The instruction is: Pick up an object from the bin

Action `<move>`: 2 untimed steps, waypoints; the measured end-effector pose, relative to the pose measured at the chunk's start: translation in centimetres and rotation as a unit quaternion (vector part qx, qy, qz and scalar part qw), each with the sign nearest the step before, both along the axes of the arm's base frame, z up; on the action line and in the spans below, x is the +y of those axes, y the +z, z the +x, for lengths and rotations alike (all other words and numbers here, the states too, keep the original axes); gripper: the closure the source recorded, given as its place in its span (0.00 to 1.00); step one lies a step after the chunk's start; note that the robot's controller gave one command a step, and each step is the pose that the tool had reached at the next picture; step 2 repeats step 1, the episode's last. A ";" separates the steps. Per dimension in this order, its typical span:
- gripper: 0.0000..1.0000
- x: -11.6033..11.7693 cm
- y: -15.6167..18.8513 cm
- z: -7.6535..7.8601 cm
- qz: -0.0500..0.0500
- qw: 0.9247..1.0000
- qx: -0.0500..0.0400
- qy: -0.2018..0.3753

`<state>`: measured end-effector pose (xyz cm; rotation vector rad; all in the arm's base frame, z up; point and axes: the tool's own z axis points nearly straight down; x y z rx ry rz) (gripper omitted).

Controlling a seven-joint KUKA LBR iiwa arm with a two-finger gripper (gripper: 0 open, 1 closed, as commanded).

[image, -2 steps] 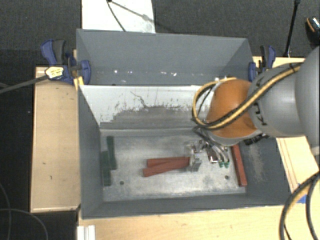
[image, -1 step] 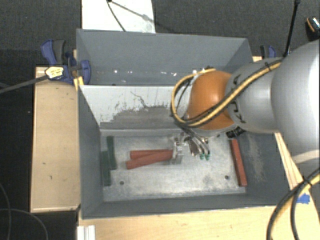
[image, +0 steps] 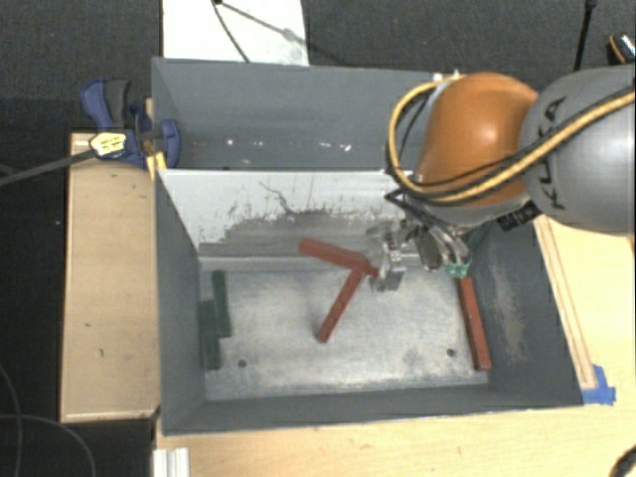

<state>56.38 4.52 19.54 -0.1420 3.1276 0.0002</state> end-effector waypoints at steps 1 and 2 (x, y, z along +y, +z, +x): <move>1.00 1.7 12.4 -0.7 -0.002 0.977 0.000 0.211; 1.00 1.7 12.4 -0.7 -0.002 0.977 0.000 0.211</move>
Offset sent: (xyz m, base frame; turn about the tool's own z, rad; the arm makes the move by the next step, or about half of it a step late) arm -0.0089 0.0161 0.1210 -0.4253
